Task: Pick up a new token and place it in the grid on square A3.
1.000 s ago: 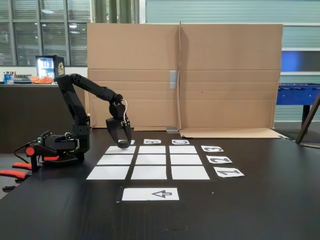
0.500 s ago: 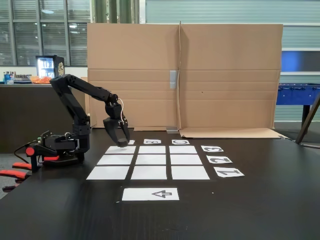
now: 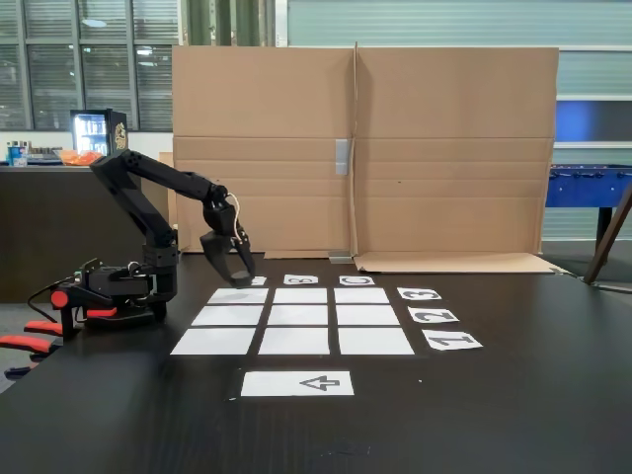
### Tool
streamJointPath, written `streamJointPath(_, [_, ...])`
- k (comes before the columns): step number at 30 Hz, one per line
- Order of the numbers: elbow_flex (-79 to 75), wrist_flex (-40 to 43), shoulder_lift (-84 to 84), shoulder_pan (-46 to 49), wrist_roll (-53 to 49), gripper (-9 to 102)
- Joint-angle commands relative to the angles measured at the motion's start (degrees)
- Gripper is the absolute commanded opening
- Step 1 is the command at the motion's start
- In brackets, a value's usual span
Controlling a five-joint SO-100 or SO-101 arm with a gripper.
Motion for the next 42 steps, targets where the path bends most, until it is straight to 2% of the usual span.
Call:
streamJointPath(1, [0.09,-0.53,1.67,-0.53,0.53,2])
streamJointPath(23, [-0.62,-0.79,-0.09,-0.70,0.44,9])
streamJointPath(42, [-9.32,0.44,-14.85,-0.97,0.44,10])
